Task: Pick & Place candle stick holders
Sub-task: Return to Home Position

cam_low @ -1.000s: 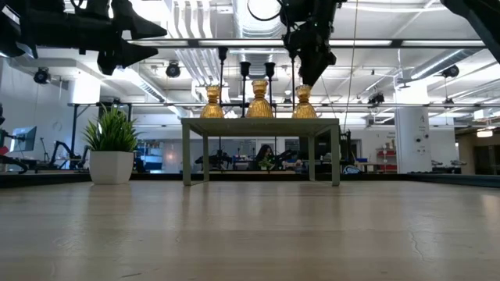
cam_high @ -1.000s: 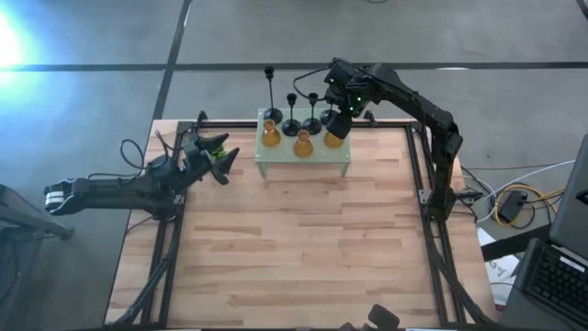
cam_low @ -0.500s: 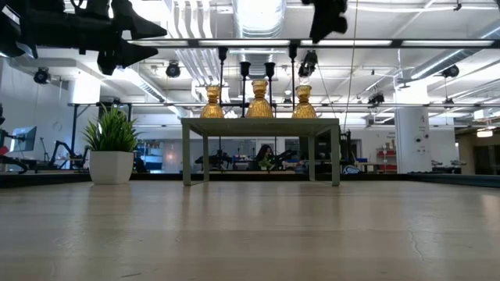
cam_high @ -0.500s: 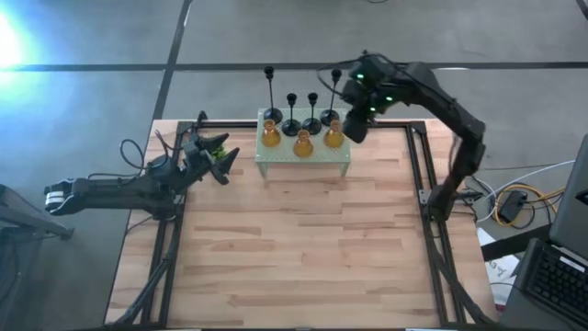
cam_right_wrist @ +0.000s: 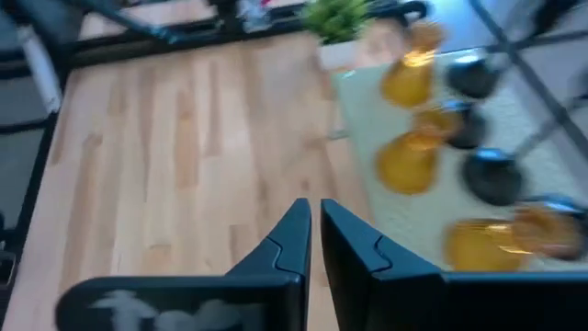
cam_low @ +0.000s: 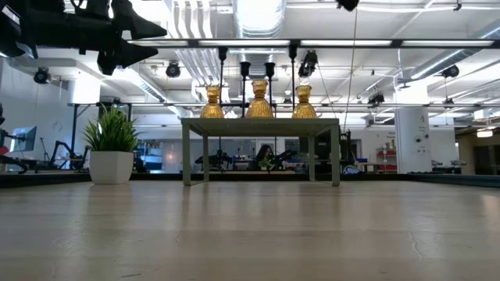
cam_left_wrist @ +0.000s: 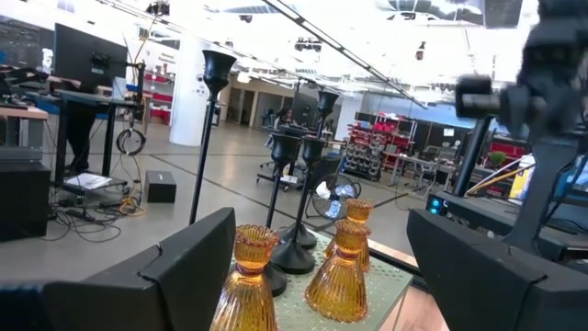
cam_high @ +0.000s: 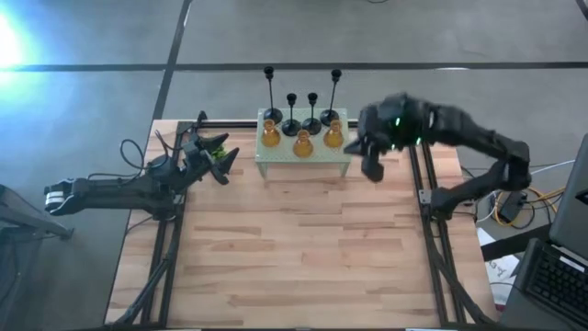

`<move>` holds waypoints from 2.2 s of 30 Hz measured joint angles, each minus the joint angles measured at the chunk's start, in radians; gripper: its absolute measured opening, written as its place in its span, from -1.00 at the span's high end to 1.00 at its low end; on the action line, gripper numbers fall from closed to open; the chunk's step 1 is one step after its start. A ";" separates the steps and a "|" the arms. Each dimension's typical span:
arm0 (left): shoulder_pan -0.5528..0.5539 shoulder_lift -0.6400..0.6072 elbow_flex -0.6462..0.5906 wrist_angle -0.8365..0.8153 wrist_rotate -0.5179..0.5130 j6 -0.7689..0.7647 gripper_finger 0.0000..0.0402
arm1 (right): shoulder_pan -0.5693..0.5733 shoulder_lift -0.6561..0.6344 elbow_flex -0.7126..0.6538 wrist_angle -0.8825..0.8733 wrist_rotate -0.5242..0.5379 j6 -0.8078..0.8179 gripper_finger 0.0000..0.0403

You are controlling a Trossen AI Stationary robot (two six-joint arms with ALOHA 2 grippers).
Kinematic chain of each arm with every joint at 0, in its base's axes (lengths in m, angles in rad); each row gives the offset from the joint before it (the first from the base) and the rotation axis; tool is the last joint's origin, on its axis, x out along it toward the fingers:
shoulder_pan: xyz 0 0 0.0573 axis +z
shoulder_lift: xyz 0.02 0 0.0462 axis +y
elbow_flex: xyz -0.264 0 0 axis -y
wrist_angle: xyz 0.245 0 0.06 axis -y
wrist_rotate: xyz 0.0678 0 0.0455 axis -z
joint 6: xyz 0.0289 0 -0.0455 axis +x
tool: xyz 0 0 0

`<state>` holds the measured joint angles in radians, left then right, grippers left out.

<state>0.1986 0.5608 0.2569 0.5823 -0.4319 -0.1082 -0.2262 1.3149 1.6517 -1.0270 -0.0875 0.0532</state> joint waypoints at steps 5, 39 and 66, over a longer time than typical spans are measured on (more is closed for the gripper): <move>0.000 0.000 0.000 0.000 0.000 0.000 -0.62 | 0.113 -0.100 -0.325 0.271 0.001 0.000 0.95; 0.000 0.000 0.000 0.000 0.000 0.000 -0.62 | 0.200 -0.984 -1.643 1.355 -0.096 0.015 0.96; 0.000 0.000 0.000 0.000 0.000 0.000 -0.62 | 0.200 -1.302 -1.643 1.133 -0.096 -0.005 0.96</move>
<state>0.1982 0.5606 0.2569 0.5824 -0.4316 -0.1081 -0.0265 0.0131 0.0090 0.1062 -0.1833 0.0486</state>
